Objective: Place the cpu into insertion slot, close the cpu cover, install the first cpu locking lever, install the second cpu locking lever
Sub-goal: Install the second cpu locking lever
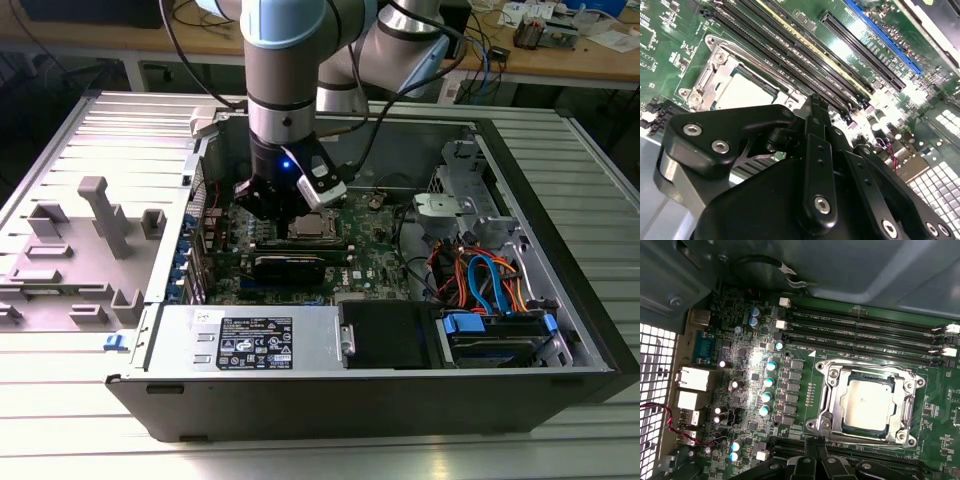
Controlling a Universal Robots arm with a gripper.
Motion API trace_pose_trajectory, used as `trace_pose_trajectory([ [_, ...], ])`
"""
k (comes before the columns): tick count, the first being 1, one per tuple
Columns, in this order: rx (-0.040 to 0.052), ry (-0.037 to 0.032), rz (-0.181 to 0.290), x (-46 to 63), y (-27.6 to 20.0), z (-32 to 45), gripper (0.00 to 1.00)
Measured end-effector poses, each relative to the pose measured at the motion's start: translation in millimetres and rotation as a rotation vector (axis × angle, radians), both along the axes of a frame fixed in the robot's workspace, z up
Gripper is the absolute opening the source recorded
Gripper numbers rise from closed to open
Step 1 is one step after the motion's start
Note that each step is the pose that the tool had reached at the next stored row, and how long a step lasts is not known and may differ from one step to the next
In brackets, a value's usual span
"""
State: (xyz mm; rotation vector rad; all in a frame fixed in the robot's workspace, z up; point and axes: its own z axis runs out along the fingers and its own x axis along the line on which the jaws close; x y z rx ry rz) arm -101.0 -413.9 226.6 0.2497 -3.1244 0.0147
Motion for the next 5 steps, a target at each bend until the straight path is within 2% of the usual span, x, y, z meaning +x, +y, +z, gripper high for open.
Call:
trace_pose_trajectory([
  [5,-0.0003,0.0024,0.000,0.0,-0.1,0.1,0.11],
])
